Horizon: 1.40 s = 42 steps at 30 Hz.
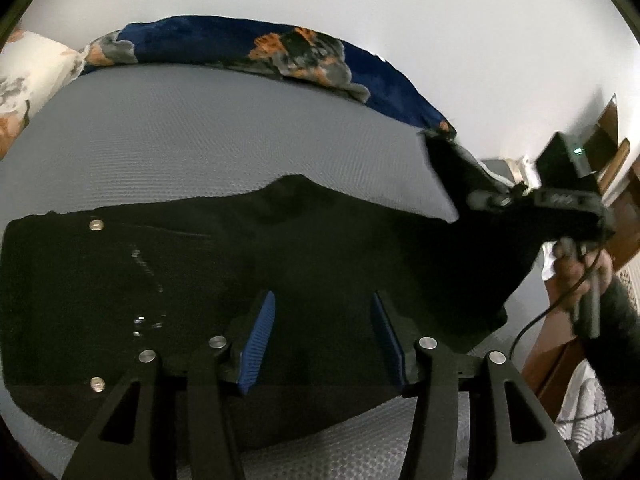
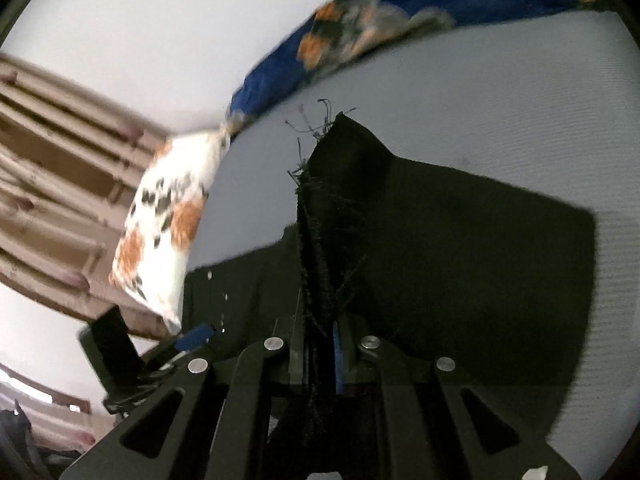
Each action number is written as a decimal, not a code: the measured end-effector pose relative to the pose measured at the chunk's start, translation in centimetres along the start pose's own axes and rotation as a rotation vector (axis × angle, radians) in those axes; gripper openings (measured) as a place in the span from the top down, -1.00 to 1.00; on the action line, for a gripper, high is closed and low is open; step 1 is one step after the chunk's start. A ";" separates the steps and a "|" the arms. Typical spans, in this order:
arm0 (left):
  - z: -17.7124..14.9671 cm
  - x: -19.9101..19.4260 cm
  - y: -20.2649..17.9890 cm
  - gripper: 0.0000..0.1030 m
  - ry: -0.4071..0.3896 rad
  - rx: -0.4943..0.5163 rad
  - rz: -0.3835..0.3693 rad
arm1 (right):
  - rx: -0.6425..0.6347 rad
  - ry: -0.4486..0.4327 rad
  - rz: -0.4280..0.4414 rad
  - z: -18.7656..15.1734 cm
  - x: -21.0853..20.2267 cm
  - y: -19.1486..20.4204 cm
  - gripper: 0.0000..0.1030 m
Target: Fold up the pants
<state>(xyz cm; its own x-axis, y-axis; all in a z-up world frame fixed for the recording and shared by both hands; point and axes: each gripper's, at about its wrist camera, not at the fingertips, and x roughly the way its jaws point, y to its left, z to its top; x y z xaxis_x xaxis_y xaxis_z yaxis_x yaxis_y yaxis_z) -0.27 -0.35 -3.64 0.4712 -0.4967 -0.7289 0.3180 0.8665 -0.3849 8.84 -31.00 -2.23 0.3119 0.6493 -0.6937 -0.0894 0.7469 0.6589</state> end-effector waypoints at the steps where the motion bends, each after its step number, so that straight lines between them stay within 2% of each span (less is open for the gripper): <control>1: -0.1 -0.4 0.5 0.01 -0.007 -0.008 0.000 | -0.013 0.022 -0.003 -0.1 1.4 0.7 0.83; 4: -0.1 -1.2 1.2 0.00 -0.022 -0.024 -0.007 | -0.041 0.089 -0.011 -0.7 5.0 2.0 0.83; 11: -0.5 -1.6 2.3 -0.01 -0.030 -0.065 -0.035 | -0.132 0.208 -0.129 -2.4 11.6 3.9 0.78; 13: -0.5 -1.3 2.4 -0.01 -0.024 -0.073 -0.052 | -0.113 0.219 -0.116 -2.5 12.3 3.9 0.64; 16: -0.5 -1.0 2.6 -0.01 -0.009 -0.095 -0.082 | -0.086 0.234 -0.051 -2.5 11.8 4.2 0.27; 20: -0.4 -0.5 2.4 -0.01 0.017 -0.116 -0.143 | -0.104 0.183 -0.038 -2.7 9.1 4.9 0.21; 23: -0.5 0.3 2.3 -0.01 0.051 -0.149 -0.224 | -0.095 0.103 -0.070 -2.9 5.8 4.2 0.08; 26: -0.5 2.0 2.3 -0.01 0.116 -0.204 -0.293 | -0.068 0.039 -0.106 -3.5 2.8 2.9 0.06; 28: -0.4 3.1 2.3 0.00 0.165 -0.236 -0.309 | -0.043 0.001 -0.120 -4.1 1.2 2.1 0.04; 31: -0.3 4.8 2.5 0.00 0.237 -0.283 -0.316 | 0.007 -0.048 -0.132 -5.0 -0.7 0.7 0.01; 37: -0.3 7.0 3.5 0.01 0.342 -0.346 -0.255 | 0.093 -0.095 -0.128 -6.3 -2.5 -1.7 0.00; 42: -0.8 8.1 3.3 0.03 0.384 -0.361 -0.258 | 0.155 -0.135 -0.099 -6.6 -2.9 -3.2 -0.01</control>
<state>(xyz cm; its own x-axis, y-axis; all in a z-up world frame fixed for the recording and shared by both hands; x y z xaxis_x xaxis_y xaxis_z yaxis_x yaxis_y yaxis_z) 3.95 -1.50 -11.30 0.0624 -0.6987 -0.7127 0.0504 0.7154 -0.6969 1.93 -34.31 -4.27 0.4363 0.5413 -0.7188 0.0911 0.7682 0.6337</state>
